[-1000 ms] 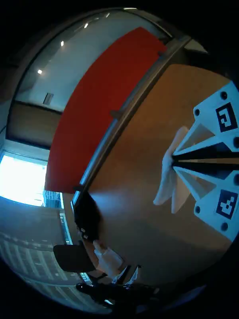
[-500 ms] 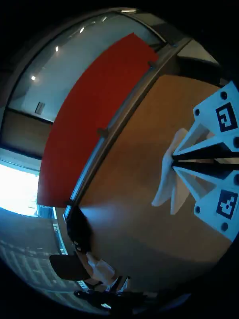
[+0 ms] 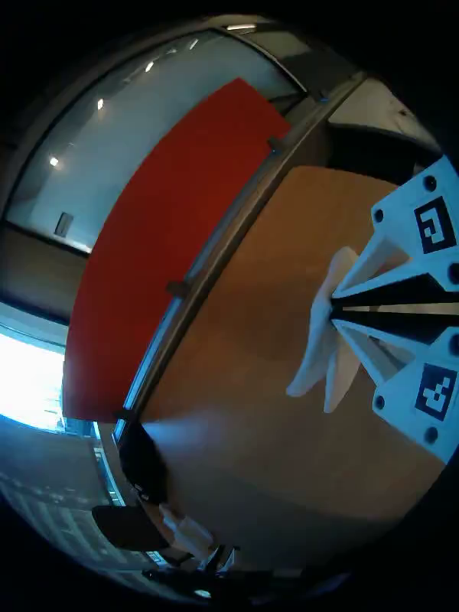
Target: Fold towel
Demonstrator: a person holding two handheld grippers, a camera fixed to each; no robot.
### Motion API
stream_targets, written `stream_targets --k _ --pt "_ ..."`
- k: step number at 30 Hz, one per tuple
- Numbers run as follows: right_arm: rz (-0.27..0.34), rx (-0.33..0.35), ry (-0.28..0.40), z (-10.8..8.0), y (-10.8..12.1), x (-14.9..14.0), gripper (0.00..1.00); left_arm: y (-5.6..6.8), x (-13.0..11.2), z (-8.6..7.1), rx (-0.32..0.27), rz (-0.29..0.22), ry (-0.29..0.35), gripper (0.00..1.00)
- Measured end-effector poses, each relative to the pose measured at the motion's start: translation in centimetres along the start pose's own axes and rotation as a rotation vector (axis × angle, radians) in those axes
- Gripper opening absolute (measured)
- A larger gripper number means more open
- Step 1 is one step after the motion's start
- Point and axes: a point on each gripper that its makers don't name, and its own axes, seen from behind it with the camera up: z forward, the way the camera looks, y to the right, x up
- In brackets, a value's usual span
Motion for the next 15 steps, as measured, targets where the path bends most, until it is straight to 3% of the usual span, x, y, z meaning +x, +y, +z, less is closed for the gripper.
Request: stream_targets --k 15 --pt "0.034 -0.025 -0.028 -1.6 1.7 -3.1 0.05 0.7 0.2 0.0 -0.005 0.016 -0.006 0.94"
